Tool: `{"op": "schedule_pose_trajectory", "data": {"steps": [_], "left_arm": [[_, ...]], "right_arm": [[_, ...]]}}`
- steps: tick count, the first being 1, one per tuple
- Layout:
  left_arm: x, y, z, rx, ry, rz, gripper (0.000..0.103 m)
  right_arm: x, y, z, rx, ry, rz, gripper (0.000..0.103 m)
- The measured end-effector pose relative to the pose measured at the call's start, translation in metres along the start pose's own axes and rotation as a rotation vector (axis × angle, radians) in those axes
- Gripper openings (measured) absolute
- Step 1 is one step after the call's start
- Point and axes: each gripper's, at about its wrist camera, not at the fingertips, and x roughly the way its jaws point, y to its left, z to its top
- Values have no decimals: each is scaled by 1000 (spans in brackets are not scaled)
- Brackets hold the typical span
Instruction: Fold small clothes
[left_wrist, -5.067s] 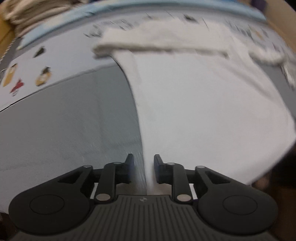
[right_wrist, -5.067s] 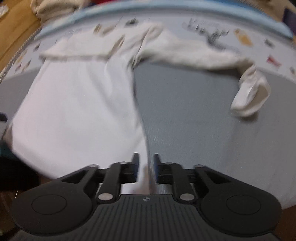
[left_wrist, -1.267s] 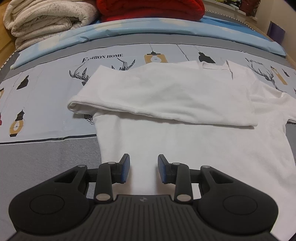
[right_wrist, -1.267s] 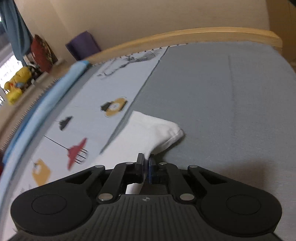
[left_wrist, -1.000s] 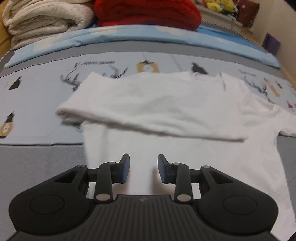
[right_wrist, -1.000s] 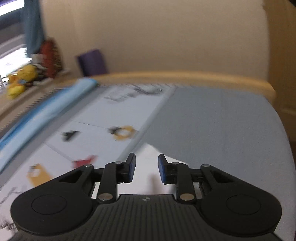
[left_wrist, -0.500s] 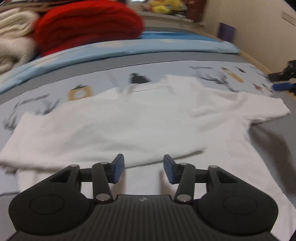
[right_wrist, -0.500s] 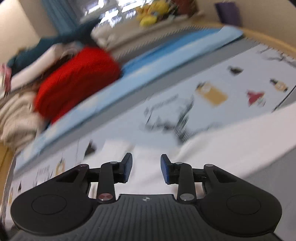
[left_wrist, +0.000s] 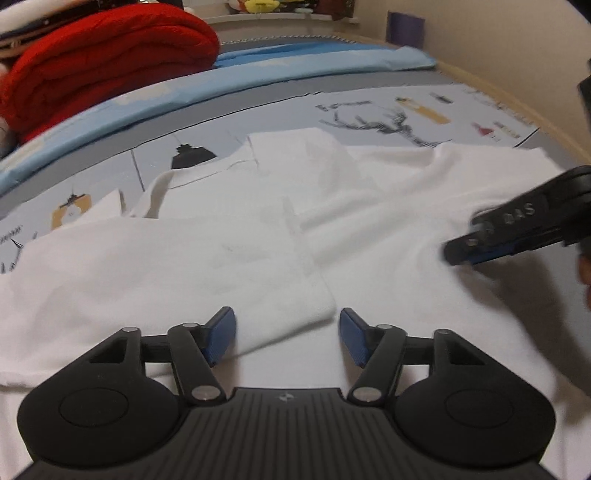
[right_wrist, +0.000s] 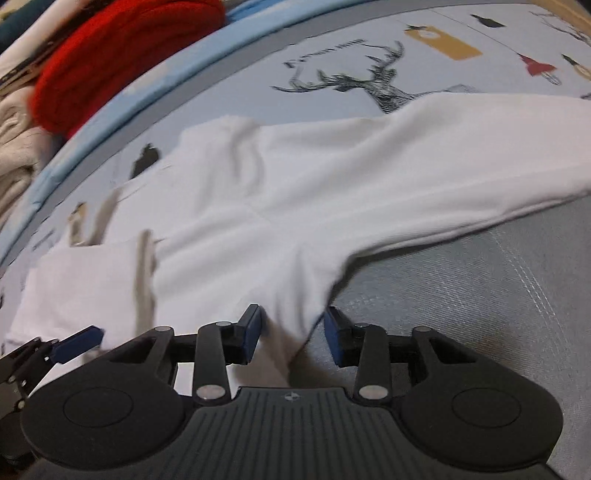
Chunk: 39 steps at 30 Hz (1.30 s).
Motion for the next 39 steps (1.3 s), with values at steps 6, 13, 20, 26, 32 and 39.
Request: {"op": "schedule_pose_trajectory", "data": {"steps": [6,13,20,26,32,39], "left_arm": [[-14,7,12,49,-38,15,5],[-105,189,7,-347,-195,307,4],[-194,399,-113,-776,-4,1242,6],[-166,357,-76,-733,-187,687,34],[-66,259,-33,-428,-88,267,45],[-10,266,-26,-393,-24,398,71]], "right_arm": [[2,1,0,-22,-46,-80,4],[8,2,2,-3,-49,-158,7],[13,12,2,-26,-46,-199,15],[14,12,3,-35,-44,-211,19],[15,17,1,-60,-61,-230,18],[12,8,2,-32,-53,-198,9]]}}
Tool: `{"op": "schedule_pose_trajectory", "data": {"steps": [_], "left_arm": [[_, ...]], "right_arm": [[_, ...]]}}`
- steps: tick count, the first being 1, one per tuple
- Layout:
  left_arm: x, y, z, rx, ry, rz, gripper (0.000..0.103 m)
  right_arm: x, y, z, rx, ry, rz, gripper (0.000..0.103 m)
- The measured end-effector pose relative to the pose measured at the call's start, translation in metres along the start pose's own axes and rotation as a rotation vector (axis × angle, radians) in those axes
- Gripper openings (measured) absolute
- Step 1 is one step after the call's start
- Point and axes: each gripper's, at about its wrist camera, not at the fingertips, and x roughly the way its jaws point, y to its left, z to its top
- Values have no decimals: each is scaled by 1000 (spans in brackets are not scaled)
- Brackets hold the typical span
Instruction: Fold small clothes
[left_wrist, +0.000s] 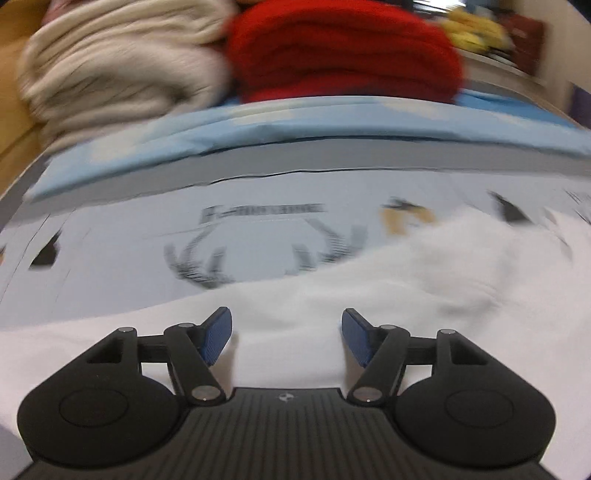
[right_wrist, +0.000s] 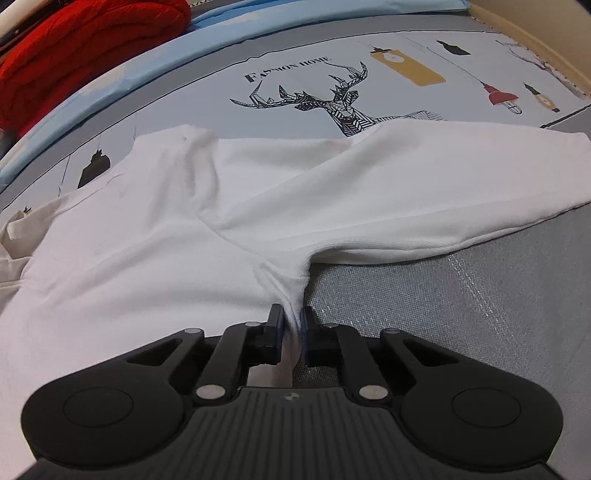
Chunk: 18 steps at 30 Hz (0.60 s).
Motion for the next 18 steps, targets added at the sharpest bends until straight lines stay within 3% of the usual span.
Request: {"op": "schedule_pose_trajectory", "data": {"steps": [3,6,9,10,12,14,15,16,17,18], "left_arm": [[22,33,9,-110,16,22,71],[35,46,13,-108,39,20,65],[37,46,13,-82,30,-26,26],[36,45,12,-65,30,-48,3],[39,47,15,-44,27,-58,2],[34,60,15,-81,-24,74,2],[35,72,14,-145,-17,99,2],[36,82,12,-217,-6,85,2],[36,81,10,-215,5,73,4],[37,72,11,-147,24,78,7]], "right_arm": [[0,-1,0,-5,5,8,9],[1,-1,1,-16,11,12,9],[2,-1,2,-14,15,11,9],[2,-1,2,-15,15,8,9],[2,0,2,-15,15,5,9],[3,0,2,-14,15,2,10],[3,0,2,-14,14,4,11],[3,0,2,-14,13,6,12],[3,-1,2,-13,11,13,14],[3,-1,2,-11,9,20,17]]}}
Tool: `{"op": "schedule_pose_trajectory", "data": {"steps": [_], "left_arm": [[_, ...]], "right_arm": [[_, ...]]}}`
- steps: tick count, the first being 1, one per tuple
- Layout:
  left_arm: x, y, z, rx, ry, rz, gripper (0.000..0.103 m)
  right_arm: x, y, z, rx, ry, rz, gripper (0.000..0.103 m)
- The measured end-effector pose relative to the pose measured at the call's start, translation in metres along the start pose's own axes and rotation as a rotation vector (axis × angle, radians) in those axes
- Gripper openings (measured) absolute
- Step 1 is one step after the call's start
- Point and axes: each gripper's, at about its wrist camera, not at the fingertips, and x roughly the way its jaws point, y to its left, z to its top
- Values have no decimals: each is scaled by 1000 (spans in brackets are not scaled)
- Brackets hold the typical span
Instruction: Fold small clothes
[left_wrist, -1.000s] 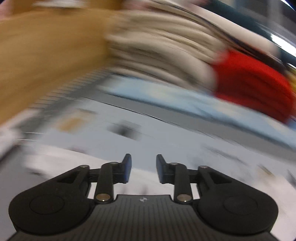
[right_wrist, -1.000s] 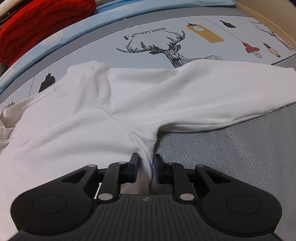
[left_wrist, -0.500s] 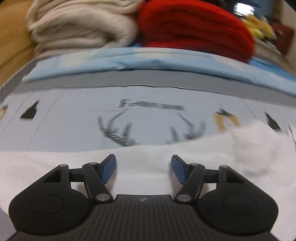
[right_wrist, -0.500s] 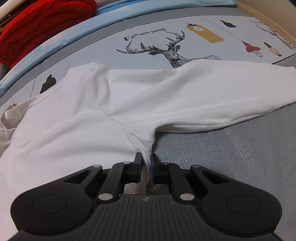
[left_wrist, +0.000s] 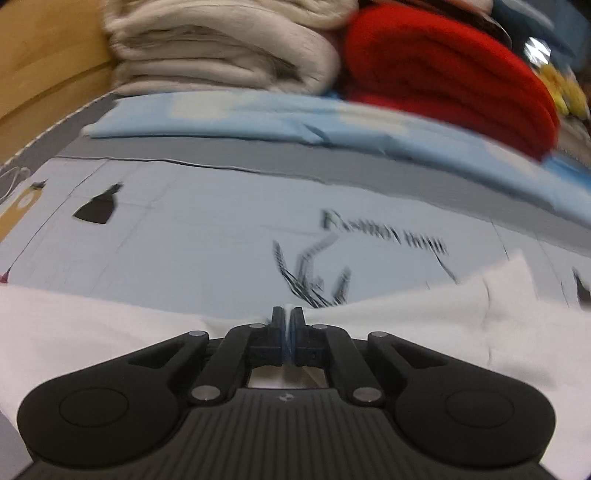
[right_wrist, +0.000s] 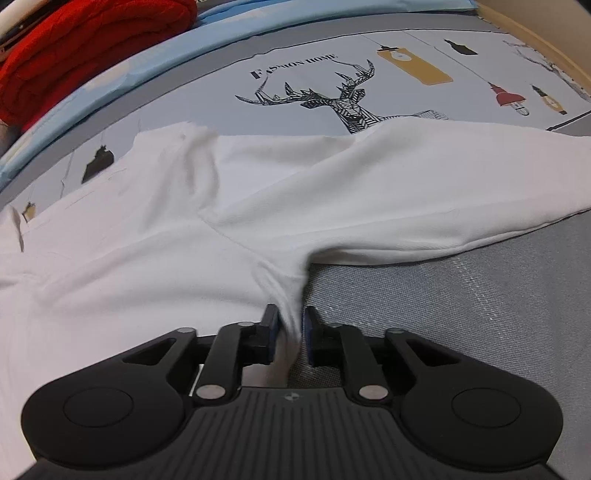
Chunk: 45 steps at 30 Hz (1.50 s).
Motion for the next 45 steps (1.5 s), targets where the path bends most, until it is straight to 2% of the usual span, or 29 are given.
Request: {"op": "schedule_pose_trajectory", "data": {"steps": [1,2,3,4,6,8,9,10,11,12,13,14,16,18,20,23,27,32,36,38,40,41,43,44,45], "left_arm": [[-3,-8,0,56,3,23,8],[-9,-14,0,89,-14,44,17],[-17,-16,1,90,-37,45,20],[-25,-15,1,69,-57,24,20],[-35,-14,2,33,-57,-56,20],[-44,-16,-3,23,-36,-125,20],[-43,-18,-10,26,-10,-167,20],[-38,-22,-16,43,33,-203,25],[-30,-26,-27,79,115,-210,28],[-29,-29,-37,116,153,-169,29],[-41,-32,-40,144,116,-133,29],[-52,-33,-39,152,120,-121,29],[-86,-26,-35,98,79,-156,30],[-124,-21,-39,56,56,-203,31],[-163,-19,-50,69,30,-203,31],[-211,-14,-80,103,17,-212,31],[-250,3,-139,34,72,-231,31],[-259,26,-211,-141,227,-235,30],[-251,28,-252,-117,321,-161,30],[-251,32,-261,-143,332,-154,30],[-254,33,-264,-144,322,-153,29],[-256,32,-266,-140,320,-148,20],[-261,30,-270,-133,322,-158,8],[-264,29,-270,-126,314,-160,6],[-270,26,-271,-114,295,-161,6]], "right_arm": [[0,1,0,-8,-3,0,18],[0,2,0,-16,-4,-3,18],[0,2,0,-16,-3,-3,18],[1,1,0,-15,-3,0,17],[1,1,1,-24,-14,12,8],[2,-1,2,-3,-15,19,8],[3,-2,2,0,-15,20,8],[3,-1,2,-3,-18,17,8],[3,-1,2,-3,-20,16,8],[3,-2,2,2,-21,17,9],[3,-2,1,-1,-21,21,11],[1,-2,1,-5,-19,30,13],[-10,-13,-1,49,-16,60,24],[-24,-24,-6,88,-16,121,24],[-43,-32,-15,65,-24,168,24],[-76,-45,-33,11,-53,194,24],[-117,-78,-69,10,-75,210,25],[-137,-105,-130,-25,-16,173,25],[-128,-111,-162,-52,61,151,25],[-121,-114,-175,-54,103,128,25],[-119,-113,-183,-82,97,120,25],[-121,-110,-185,-101,89,114,25],[-124,-107,-189,-121,77,109,23],[-125,-107,-191,-126,73,103,16],[-127,-107,-192,-131,69,90,5]]}}
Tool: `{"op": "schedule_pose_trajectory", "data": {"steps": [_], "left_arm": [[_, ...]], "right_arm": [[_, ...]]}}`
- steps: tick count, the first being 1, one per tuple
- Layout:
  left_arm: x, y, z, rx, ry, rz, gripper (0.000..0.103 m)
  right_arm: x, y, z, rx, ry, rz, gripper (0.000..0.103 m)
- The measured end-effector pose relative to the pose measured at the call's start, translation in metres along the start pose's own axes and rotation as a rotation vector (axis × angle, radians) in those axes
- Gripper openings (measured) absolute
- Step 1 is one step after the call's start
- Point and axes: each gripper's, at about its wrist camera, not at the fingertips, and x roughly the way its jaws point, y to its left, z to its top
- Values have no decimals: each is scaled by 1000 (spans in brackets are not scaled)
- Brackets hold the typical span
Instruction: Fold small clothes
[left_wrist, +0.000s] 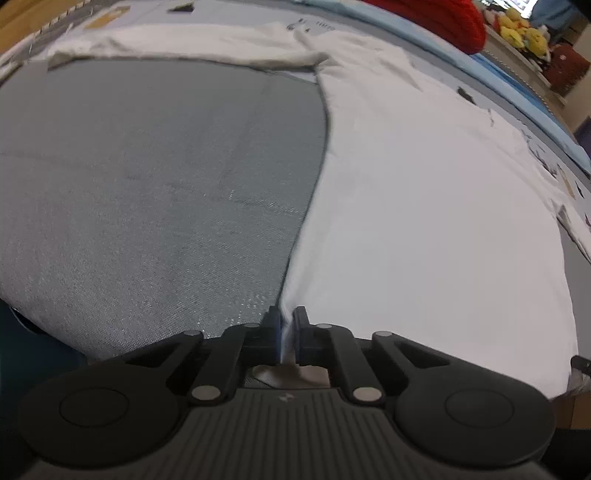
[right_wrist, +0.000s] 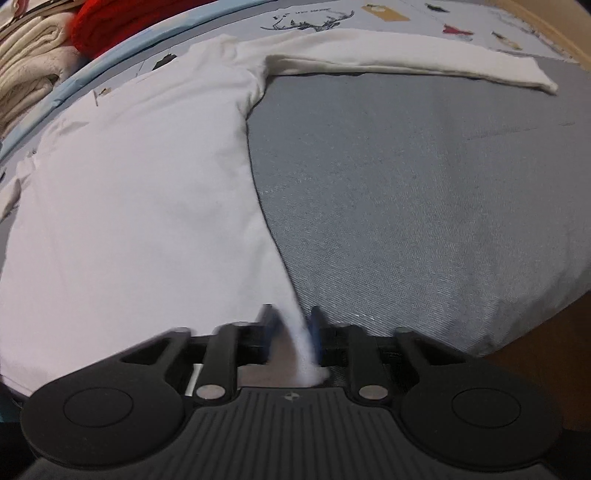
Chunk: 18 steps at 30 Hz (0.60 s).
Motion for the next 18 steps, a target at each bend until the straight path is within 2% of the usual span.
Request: {"op": "schedule_pose_trajectory", "data": {"steps": [2,5,6,8,10,11,12,14,16,18], "left_arm": [[-13,-6,-3,17,-34,-18,5],[-36,-11,-14,-3,-77,-71,5],[-40,-12,-18,0,-77,-68,5],[-40,-12,-27,0,-45,-27,6],[-33,-11,-30,-3,-1,9,7],[-34,-12,-30,14,-3,29,8],[-39,-16,-31,44,-33,55,7],[-53,-28,-33,127,-122,77,8],[-58,-35,-36,158,-151,30,11],[-50,-38,-39,157,-113,-16,13]], "right_arm": [[-6,-5,0,20,-9,15,4],[-26,-22,8,106,-68,34,4],[-32,-29,10,133,-81,28,4],[-36,-39,10,154,-75,-3,4],[-28,-40,7,148,-37,-19,6],[-23,-39,6,146,-9,-13,6],[-20,-38,5,145,8,-15,7],[-23,-34,3,136,-19,-44,14],[-28,-31,3,123,-50,-35,17],[-30,-27,3,113,-66,5,18]]}}
